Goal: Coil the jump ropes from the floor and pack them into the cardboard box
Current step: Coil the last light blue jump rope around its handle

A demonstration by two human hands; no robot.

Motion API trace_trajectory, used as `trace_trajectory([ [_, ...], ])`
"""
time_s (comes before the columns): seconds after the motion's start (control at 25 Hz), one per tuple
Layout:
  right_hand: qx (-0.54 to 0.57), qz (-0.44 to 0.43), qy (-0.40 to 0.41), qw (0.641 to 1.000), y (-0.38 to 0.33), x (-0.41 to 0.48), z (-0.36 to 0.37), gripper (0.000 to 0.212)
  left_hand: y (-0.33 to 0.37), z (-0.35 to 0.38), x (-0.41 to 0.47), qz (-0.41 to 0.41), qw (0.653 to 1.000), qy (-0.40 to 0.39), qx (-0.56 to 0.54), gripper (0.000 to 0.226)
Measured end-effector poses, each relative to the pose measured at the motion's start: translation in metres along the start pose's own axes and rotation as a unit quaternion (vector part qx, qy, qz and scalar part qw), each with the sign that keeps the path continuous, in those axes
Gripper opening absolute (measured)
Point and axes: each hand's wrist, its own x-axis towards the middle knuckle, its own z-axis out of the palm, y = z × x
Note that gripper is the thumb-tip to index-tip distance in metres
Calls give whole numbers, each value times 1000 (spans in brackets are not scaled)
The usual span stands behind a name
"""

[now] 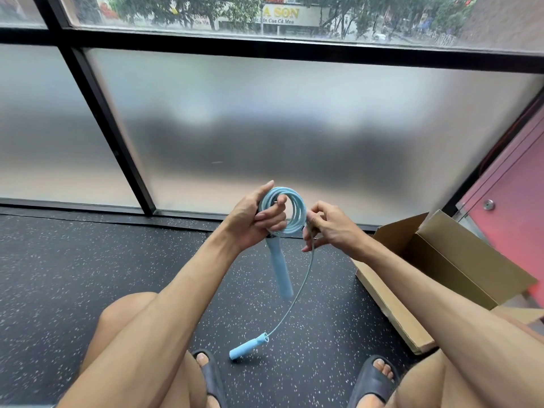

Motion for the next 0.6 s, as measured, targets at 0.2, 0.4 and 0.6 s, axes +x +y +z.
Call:
trace_trajectory([
  [0.2, -5, 90, -60, 994, 4, -4, 1, 19, 0, 0, 9, 118, 983, 116, -79, 48],
  [0.4, -61, 111, -134, 983, 5, -9, 4, 21, -3, -9, 15, 214, 936, 278, 13, 38],
  [0.6, -155, 77, -141, 975, 4, -11, 1, 23, -6, -16, 14, 257, 810, 396, 348, 39],
])
